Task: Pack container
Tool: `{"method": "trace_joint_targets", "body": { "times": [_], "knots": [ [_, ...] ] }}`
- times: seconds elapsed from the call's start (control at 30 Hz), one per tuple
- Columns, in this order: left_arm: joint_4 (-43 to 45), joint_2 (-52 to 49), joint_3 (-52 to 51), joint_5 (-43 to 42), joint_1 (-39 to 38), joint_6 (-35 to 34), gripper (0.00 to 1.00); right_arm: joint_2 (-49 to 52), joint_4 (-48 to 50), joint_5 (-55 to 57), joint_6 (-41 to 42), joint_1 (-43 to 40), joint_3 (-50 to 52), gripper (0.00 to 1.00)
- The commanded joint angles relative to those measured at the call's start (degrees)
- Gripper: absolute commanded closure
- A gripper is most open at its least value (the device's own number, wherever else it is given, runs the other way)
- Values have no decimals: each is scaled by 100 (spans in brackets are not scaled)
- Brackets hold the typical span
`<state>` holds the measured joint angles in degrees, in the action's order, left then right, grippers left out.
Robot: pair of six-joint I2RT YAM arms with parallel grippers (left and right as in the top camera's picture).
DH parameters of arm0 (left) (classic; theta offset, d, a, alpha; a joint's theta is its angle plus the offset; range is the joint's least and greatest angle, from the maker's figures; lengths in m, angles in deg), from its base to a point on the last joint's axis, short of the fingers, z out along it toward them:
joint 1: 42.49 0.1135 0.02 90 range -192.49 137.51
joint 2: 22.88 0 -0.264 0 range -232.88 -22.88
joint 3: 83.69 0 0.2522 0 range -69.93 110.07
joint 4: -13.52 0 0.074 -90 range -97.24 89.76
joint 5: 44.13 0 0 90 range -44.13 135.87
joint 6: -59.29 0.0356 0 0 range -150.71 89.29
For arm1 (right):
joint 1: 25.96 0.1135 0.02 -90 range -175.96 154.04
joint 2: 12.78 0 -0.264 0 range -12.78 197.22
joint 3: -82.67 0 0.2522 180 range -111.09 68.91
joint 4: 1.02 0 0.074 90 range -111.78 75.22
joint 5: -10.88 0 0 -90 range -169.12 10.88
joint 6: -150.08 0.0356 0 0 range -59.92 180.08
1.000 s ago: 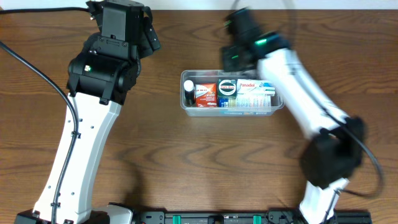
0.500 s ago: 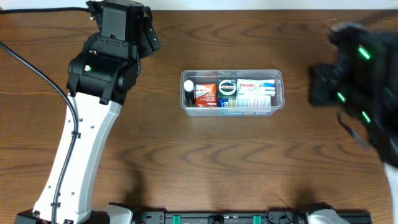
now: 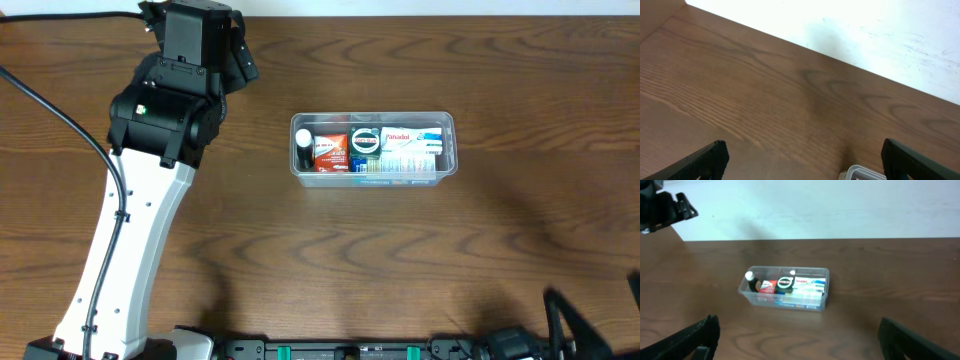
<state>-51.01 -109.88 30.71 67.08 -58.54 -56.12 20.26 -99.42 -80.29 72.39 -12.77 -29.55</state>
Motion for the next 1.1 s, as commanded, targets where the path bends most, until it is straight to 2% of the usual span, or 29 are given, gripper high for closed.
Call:
{"method": "trace_joint_targets", "body": {
  "times": [0.0,0.2,0.4,0.7,0.9,1.07],
  "knots": [
    [0,15,42,94,24,76,2,-299,-168,-39,9,-15,76,1],
    [0,15,42,94,24,79,2,-570,-1209,-42,9,-15,74,1],
    [0,15,42,94,24,79,2,-577,-1263,-619,94,-15,103,1],
    [0,15,42,94,24,79,2,-577,-1259,-413,90,-15,114,1],
    [0,15,42,94,24,79,2,-590,-1082,-17,90,-2,164,1],
    [0,15,42,94,24,76,2,-866,149,-37,-293,-42,828,1]
  ]
}}
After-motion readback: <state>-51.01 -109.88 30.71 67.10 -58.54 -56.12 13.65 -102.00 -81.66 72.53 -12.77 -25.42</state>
